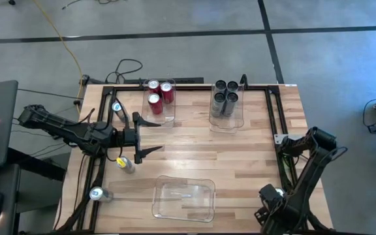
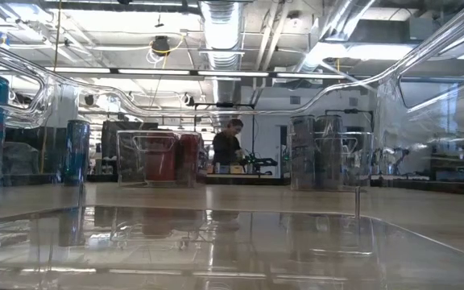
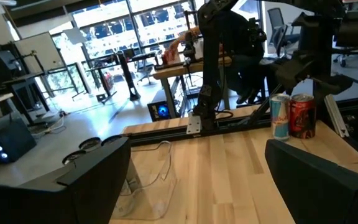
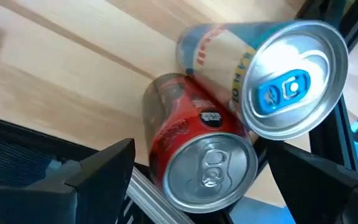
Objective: Sort soda cans
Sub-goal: Put the red soda can into the top left transparent bin
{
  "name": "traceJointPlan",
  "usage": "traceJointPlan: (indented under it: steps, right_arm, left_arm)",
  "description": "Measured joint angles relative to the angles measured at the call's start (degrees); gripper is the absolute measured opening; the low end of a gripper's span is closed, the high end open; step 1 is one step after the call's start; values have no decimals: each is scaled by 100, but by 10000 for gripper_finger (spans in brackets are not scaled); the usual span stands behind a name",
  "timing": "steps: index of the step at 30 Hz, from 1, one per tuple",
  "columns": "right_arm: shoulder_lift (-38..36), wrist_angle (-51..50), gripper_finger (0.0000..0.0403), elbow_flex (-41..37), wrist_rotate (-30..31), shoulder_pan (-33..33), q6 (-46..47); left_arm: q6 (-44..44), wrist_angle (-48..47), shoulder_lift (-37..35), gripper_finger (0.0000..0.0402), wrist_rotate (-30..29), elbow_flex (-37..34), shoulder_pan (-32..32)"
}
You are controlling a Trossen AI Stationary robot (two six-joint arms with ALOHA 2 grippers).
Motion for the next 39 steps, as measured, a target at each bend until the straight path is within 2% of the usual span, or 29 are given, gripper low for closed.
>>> traceJointPlan:
  steps: [5, 15, 18, 25, 31, 39]
  right_arm:
    - [-2, 179, 381, -260, -204, 32, 106]
    - [-7, 1103, 380, -645, -215, 271, 425]
    - [-7, 1294, 368, -759, -234, 266, 466]
    - [-17, 1371, 312, -775, -119, 247, 454]
    - [-17, 1666, 307, -704, -98, 124, 424]
    - [2, 1803, 307, -416, 673, -312, -127]
  left_arm:
    - [0, -2, 0, 368, 0, 0, 0]
    - [-12, -2, -2, 368, 0, 0, 0]
    - [-31, 0, 0, 368, 0, 0, 0]
    - [-35, 13, 0, 368, 0, 0, 0]
    - [-44, 31, 0, 368, -2, 0, 0]
    - [-63, 87, 0, 368, -76, 0, 0]
